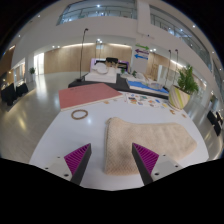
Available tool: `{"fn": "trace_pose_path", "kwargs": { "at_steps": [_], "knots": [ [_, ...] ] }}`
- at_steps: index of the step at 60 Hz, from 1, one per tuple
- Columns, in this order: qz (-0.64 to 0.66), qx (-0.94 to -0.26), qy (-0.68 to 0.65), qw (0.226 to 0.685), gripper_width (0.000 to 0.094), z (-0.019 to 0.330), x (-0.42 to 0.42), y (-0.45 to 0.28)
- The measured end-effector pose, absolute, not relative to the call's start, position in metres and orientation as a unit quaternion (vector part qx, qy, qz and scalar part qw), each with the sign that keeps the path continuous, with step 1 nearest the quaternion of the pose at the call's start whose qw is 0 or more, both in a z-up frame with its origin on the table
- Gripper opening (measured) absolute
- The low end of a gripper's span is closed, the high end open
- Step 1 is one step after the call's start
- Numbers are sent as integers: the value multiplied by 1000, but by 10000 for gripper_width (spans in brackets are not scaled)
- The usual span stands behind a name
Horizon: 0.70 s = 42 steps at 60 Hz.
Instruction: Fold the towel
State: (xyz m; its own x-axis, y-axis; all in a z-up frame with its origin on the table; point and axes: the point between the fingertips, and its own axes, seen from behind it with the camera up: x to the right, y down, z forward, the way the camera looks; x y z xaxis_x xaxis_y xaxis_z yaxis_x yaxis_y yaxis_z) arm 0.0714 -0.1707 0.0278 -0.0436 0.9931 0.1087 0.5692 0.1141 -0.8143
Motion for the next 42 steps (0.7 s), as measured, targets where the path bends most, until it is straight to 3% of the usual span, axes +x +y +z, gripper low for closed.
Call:
{"fn": "trace_pose_path", "kwargs": {
  "at_steps": [7, 11, 19, 26, 36, 42],
  "knots": [
    [285, -592, -670, 344, 825, -3, 45, -167],
    [281, -589, -679, 336, 759, -12, 39, -168],
    [256, -584, -680, 363, 33, -10, 29, -145],
    [282, -598, -679, 318, 11, 0, 28, -145],
    [340, -611, -641, 316, 10, 83, 17, -90],
    [346, -626, -617, 329, 10, 118, 11, -19]
  ]
}}
